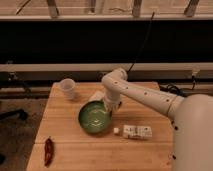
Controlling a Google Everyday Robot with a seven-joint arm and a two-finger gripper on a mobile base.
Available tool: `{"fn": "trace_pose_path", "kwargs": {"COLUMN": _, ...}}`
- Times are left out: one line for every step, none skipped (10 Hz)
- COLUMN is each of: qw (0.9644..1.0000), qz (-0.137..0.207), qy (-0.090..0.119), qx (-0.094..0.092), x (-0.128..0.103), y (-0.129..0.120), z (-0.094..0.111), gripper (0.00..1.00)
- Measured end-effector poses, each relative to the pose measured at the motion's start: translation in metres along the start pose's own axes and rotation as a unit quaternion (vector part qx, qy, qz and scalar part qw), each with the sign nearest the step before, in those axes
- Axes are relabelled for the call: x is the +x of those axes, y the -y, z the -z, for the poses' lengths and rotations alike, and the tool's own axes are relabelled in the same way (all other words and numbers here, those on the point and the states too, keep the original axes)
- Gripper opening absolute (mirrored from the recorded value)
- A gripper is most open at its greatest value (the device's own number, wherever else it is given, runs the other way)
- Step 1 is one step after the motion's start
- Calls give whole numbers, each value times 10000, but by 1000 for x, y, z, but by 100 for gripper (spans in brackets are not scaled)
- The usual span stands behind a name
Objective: Drag the ceramic bowl in a circle
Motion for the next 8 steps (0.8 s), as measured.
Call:
{"fn": "trace_pose_path", "kwargs": {"qw": 9999, "qz": -104, "qy": 59, "qx": 18, "x": -17, "y": -5, "z": -1, "gripper": 0}}
{"fn": "trace_pose_path", "kwargs": {"qw": 9998, "qz": -159, "qy": 106, "qx": 36, "x": -27, "y": -5, "z": -3, "gripper": 0}}
{"fn": "trace_pose_path", "kwargs": {"qw": 9996, "qz": -231, "qy": 133, "qx": 68, "x": -37, "y": -7, "z": -4, "gripper": 0}}
{"fn": "trace_pose_path", "kwargs": {"qw": 9993, "qz": -301, "qy": 181, "qx": 96, "x": -48, "y": -7, "z": -5, "gripper": 0}}
{"fn": "trace_pose_path", "kwargs": {"qw": 9991, "qz": -344, "qy": 212, "qx": 107, "x": -56, "y": -8, "z": -5, "gripper": 0}}
{"fn": "trace_pose_path", "kwargs": {"qw": 9989, "qz": -388, "qy": 246, "qx": 122, "x": -65, "y": -8, "z": -5, "gripper": 0}}
{"fn": "trace_pose_path", "kwargs": {"qw": 9987, "qz": -411, "qy": 258, "qx": 135, "x": -71, "y": -8, "z": -4, "gripper": 0}}
{"fn": "trace_pose_path", "kwargs": {"qw": 9988, "qz": -385, "qy": 275, "qx": 156, "x": -77, "y": -2, "z": -1, "gripper": 0}}
